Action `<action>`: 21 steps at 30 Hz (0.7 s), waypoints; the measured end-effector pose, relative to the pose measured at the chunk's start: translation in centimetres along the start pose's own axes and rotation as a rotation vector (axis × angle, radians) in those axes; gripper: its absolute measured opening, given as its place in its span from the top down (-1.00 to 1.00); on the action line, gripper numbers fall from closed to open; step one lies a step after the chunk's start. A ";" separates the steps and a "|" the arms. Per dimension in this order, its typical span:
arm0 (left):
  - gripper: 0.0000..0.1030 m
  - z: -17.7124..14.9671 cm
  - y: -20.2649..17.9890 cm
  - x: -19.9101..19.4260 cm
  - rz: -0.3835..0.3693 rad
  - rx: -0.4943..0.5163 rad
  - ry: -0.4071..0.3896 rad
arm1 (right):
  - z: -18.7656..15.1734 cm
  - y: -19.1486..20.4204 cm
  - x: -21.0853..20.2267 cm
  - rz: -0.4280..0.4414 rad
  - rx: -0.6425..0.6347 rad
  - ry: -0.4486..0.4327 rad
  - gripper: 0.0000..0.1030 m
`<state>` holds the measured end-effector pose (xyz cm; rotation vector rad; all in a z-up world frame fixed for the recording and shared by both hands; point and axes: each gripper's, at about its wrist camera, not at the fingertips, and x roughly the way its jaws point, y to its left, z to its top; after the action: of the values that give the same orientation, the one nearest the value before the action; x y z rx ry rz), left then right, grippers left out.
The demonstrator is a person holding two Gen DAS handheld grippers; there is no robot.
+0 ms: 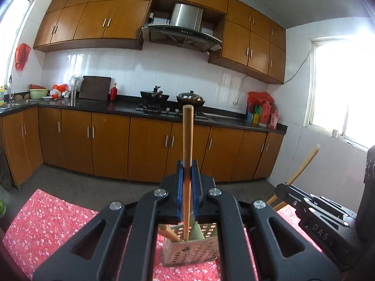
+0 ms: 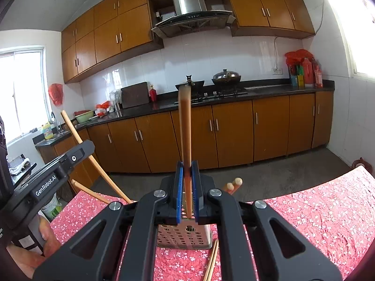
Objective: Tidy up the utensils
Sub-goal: 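Lower both chopsticks into the beige holder and open both tools, then move both open tools back over the chopsticks lying on the cloth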
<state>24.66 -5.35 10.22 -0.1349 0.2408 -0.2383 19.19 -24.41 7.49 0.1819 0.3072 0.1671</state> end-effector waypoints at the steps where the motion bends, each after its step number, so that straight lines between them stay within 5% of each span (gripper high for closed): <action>1: 0.76 0.0 0.0 0.0 0.004 0.000 0.001 | 0.0 -0.1 -0.2 -0.005 0.000 0.001 0.83; 13: 0.46 1.0 3.3 -6.6 0.064 -0.054 -0.046 | 0.4 -1.9 -6.6 -0.049 0.032 -0.067 0.66; 18: 0.39 -2.7 6.7 -9.0 0.130 -0.062 0.032 | -4.4 -4.6 -6.7 -0.125 0.069 0.072 0.60; 21: 0.39 -6.7 8.7 -8.1 0.177 -0.057 0.161 | -8.2 -5.6 -4.6 -0.142 0.102 0.208 0.60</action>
<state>17.25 4.34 4.11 -0.1506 0.4175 -0.0658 13.05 -29.50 -0.01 0.2439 0.5352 0.0292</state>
